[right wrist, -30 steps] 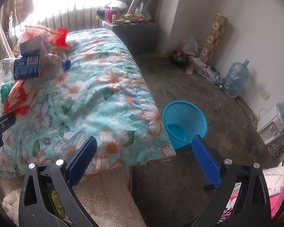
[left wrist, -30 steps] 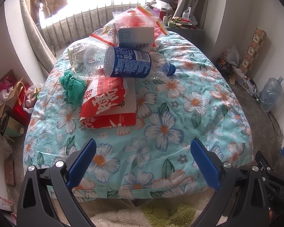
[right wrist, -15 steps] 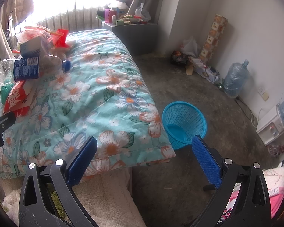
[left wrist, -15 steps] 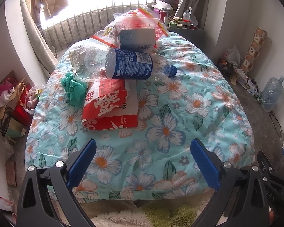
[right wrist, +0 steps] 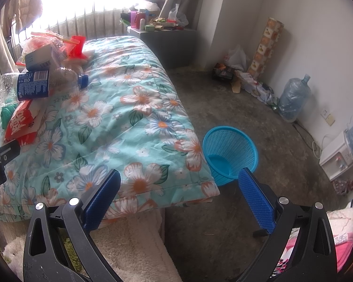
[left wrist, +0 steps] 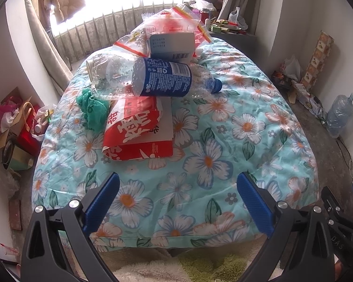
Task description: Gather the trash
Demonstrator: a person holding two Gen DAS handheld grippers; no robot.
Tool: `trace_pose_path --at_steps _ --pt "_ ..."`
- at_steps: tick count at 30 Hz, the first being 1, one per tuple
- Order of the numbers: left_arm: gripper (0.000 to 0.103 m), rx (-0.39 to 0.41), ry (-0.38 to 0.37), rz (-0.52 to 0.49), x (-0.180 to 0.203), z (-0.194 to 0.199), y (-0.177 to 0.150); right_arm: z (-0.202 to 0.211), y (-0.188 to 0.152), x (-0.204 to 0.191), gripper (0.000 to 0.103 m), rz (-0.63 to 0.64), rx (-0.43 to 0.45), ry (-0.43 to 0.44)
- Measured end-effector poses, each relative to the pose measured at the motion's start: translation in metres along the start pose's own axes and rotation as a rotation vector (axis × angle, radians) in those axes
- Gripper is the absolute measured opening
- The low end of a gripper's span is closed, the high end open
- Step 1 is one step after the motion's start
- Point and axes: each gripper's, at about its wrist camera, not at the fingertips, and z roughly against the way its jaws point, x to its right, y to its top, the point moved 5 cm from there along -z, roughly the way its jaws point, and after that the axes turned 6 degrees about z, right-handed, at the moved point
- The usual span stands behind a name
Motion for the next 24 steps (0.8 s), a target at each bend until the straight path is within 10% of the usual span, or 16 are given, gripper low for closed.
trace_pose_path --at_steps 24 --pt "0.097 0.032 0.019 0.034 -0.018 -0.009 0.016 -0.009 0.032 -0.011 0.096 -0.009 0.021 -0.007"
